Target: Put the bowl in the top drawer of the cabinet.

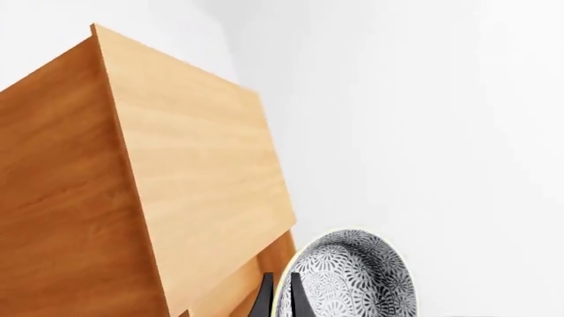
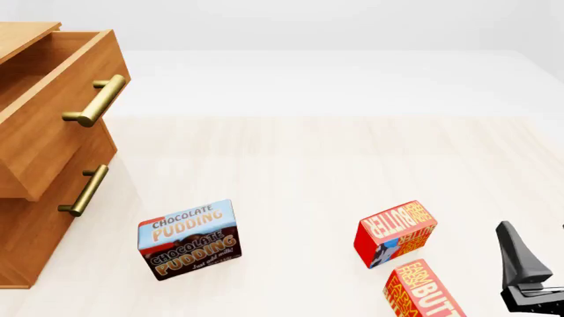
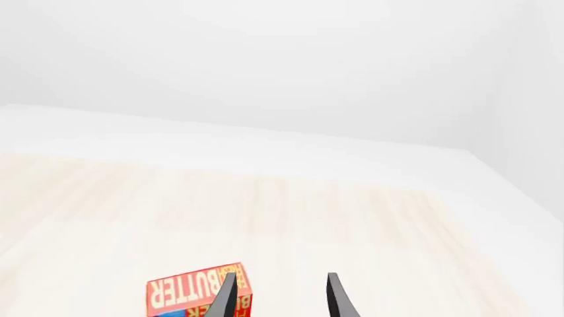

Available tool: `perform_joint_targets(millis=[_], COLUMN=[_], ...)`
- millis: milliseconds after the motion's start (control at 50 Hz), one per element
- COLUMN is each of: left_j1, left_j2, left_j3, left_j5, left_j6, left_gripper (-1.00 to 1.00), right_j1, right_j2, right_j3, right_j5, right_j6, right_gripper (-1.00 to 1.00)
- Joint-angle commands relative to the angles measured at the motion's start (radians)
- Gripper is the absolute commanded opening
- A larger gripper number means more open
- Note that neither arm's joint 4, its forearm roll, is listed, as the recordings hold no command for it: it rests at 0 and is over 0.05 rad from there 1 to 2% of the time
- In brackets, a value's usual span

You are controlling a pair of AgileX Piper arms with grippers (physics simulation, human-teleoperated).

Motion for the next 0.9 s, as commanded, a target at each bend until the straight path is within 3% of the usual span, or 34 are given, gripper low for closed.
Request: perform_joint_targets(millis=[20, 300, 900], left_j1=[-0.009, -0.013, 0.078], left_j2=[-0.006, -0.046, 0.009], left_j3=[-0.002, 0.140, 0.152], left_j5=[0.041, 0.007, -0.071], left_j6=[-0.018, -0.113, -0.135], left_gripper=[-1.00, -1.00, -1.00], right_j1=[-0.001, -0.002, -0.004], right_j2=[0.006, 0.009, 0.004], right_j3=[0.000, 0.001, 0.001], right_j5=[-0.005, -0.009, -0.004], right_j6=[0.000, -0.002, -0.002], right_gripper=[1.00, 1.00, 1.00])
